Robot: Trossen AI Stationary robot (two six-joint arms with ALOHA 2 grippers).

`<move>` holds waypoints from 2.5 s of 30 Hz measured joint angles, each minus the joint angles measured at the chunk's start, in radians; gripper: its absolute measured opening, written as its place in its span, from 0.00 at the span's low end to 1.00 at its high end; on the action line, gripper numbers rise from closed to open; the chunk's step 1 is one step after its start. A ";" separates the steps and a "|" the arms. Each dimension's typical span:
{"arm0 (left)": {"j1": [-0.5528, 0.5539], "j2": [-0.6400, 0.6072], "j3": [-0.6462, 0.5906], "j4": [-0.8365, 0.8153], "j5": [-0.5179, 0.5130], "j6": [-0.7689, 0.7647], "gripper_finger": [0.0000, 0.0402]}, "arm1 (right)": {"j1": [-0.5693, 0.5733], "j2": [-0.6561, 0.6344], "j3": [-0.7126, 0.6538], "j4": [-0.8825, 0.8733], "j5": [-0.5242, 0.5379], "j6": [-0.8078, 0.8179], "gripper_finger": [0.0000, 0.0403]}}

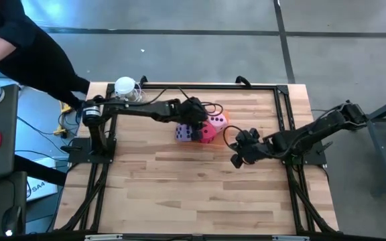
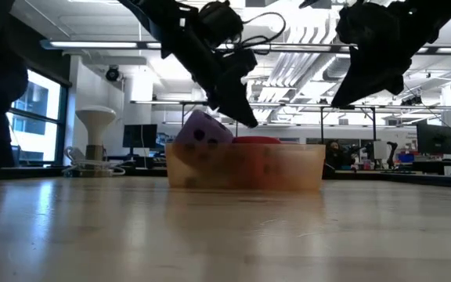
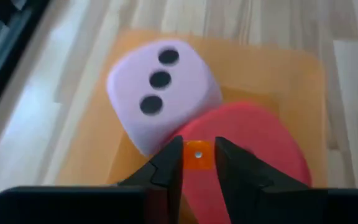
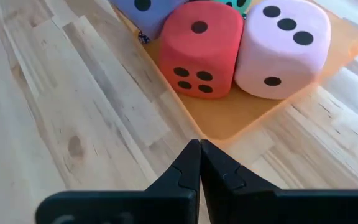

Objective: Pick & Place Dice
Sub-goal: Put the small orange dice into the orange bin, then put the small blue dice into the orange bin

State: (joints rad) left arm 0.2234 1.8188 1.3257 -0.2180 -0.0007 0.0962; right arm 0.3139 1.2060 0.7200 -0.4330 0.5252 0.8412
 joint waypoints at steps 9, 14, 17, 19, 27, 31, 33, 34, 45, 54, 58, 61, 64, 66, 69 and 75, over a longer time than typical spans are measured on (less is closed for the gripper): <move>0.023 -0.002 0.002 -0.008 -0.043 -0.124 0.48 | -0.002 0.000 0.000 -0.006 0.032 0.002 0.00; 0.024 -0.002 0.002 -0.005 -0.024 -0.139 0.58 | -0.002 0.000 -0.001 0.010 0.078 -0.034 0.00; 0.016 -0.002 0.002 -0.005 0.019 -0.127 0.59 | -0.022 0.000 -0.001 0.078 0.100 -0.141 0.00; 0.013 -0.002 0.001 -0.006 0.028 -0.103 0.60 | -0.053 0.000 -0.001 0.142 0.096 -0.238 0.00; 0.025 -0.002 0.001 -0.007 0.028 -0.112 0.60 | -0.293 0.013 -0.001 0.482 -0.138 -0.444 0.00; 0.026 -0.002 0.000 -0.003 0.025 -0.112 0.60 | -0.433 0.061 -0.001 0.581 -0.355 -0.443 0.00; 0.026 -0.002 0.000 -0.003 0.026 -0.112 0.60 | -0.485 0.101 -0.001 0.603 -0.435 -0.424 0.00; 0.026 -0.002 0.000 -0.003 0.026 -0.112 0.60 | -0.506 0.123 -0.001 0.611 -0.473 -0.422 0.00; 0.023 -0.003 0.000 0.008 0.032 -0.060 0.60 | -0.604 0.333 0.055 0.762 -0.687 -0.416 0.00; 0.023 -0.002 -0.001 -0.032 0.050 -0.022 0.60 | -0.618 0.401 0.091 0.741 -0.679 -0.427 0.00; 0.024 -0.002 -0.001 0.007 0.048 -0.014 0.60 | -0.630 0.404 0.091 0.703 -0.653 -0.427 0.00; 0.023 -0.002 -0.001 0.026 0.050 -0.022 0.60 | -0.630 0.404 0.091 0.682 -0.637 -0.427 0.00; 0.022 -0.003 -0.001 0.025 0.055 -0.018 0.60 | -0.632 0.404 0.091 0.662 -0.629 -0.424 0.00; 0.022 -0.006 -0.001 0.024 0.056 -0.020 0.60 | -0.631 0.404 0.091 0.639 -0.629 -0.424 0.00; 0.022 -0.014 -0.001 0.027 0.055 -0.022 0.60 | -0.625 0.404 0.091 0.603 -0.630 -0.425 0.00; 0.022 -0.072 -0.001 -0.002 0.051 -0.023 0.60 | -0.612 0.375 0.091 0.632 -0.631 -0.435 0.00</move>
State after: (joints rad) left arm 0.2455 1.7464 1.3251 -0.2196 0.0498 0.0733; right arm -0.2984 1.5812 0.8110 0.1994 -0.1060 0.4066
